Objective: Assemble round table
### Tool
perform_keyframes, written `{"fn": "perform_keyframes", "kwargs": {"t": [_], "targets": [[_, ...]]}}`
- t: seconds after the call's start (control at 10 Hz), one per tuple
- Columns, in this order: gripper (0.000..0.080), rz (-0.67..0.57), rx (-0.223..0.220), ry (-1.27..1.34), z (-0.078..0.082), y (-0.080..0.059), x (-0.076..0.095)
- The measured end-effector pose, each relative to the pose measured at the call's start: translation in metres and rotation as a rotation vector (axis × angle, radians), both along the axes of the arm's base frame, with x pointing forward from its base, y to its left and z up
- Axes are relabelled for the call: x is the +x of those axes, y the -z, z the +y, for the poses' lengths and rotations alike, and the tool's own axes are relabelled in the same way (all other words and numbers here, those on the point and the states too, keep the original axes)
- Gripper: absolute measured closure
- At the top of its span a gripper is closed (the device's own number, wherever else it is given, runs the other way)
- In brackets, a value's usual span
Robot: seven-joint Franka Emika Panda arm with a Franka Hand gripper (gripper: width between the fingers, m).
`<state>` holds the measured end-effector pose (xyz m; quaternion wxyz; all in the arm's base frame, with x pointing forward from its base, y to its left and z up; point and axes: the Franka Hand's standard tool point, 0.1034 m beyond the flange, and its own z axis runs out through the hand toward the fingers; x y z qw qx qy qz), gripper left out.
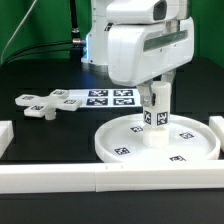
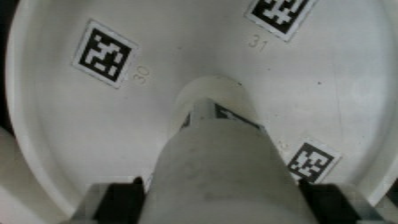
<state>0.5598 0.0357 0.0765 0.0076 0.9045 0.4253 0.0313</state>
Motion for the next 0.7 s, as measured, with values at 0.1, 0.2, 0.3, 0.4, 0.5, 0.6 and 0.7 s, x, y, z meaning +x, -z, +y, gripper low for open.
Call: {"fn": "perform_keyframes", "kwargs": {"t": [0.1, 0.2, 0.3, 0.4, 0.5, 0.6, 0.7], "targets": [[0.0390, 0.000, 0.005, 0.076, 0.0005, -0.0001, 0.0002], [0.0390, 0.001, 0.009, 0.139, 0.0006, -0.0001, 0.0002], [0.0390, 0.002, 0.015, 0.205, 0.0009, 0.0000, 0.0001], [0.0390, 0.007, 0.029, 0.322, 0.0016, 0.0002, -0.0003], [0.0390, 0.017, 0.048, 0.443, 0.0012, 0.0008, -0.0015], [0.0390, 0.022, 0.068, 0.588, 0.0012, 0.0010, -0.0016], [0.0390, 0.030, 0.084, 0.713, 0.0010, 0.0016, -0.0021]]}}
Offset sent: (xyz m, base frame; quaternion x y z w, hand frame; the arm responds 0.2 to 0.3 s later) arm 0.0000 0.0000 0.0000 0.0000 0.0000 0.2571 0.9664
